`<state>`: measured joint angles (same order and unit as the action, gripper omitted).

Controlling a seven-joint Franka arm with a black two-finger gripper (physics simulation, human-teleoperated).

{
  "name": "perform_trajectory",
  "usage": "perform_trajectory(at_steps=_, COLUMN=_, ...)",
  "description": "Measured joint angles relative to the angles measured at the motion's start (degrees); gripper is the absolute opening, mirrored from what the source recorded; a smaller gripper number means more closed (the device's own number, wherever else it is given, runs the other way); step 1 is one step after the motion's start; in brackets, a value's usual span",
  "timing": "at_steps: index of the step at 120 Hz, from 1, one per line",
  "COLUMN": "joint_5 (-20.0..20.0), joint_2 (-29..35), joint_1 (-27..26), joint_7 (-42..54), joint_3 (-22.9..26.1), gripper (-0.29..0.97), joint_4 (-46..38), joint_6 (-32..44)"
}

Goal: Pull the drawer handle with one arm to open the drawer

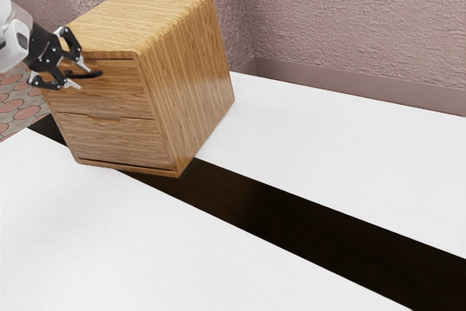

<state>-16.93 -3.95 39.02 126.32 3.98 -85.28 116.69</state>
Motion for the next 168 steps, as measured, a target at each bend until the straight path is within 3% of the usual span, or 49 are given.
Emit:
perform_trajectory(at_steps=41, joint_5=-3.14, joint_2=-1.89, joint_1=-0.12, joint_7=-6.48, joint_3=0.01, gripper=0.25, joint_4=4.12, joint_6=-0.31)
perform_trajectory(at_steps=66, joint_5=-3.66, joint_2=-3.16, joint_1=0.44, joint_7=-8.87, joint_3=-0.16, gripper=0.20, joint_4=5.59, joint_6=-0.65)
perform_trajectory(at_steps=109, joint_5=-3.48, joint_2=-5.20, joint_1=1.11, joint_7=-11.05, joint_3=-0.13, gripper=0.31, joint_4=4.57, joint_6=-0.84)
perform_trajectory(at_steps=116, joint_5=-3.43, joint_2=-5.13, joint_1=1.06, joint_7=-11.24, joint_3=-0.23, gripper=0.25, joint_4=4.15, joint_6=-0.78)
perform_trajectory(at_steps=124, joint_5=-3.35, joint_2=-4.83, joint_1=0.90, joint_7=-11.04, joint_3=-0.41, gripper=0.10, joint_4=3.74, joint_6=-0.78)
perform_trajectory(at_steps=145, joint_5=-1.35, joint_2=-1.08, joint_1=0.99, joint_7=-10.03, joint_3=-0.39, gripper=-0.09, joint_4=-1.11, joint_6=-0.53)
perform_trajectory(at_steps=168, joint_5=-0.71, joint_2=5.51, joint_1=1.11, joint_7=-8.84, joint_3=-1.36, gripper=-0.10, joint_4=-7.79, joint_6=-0.18)
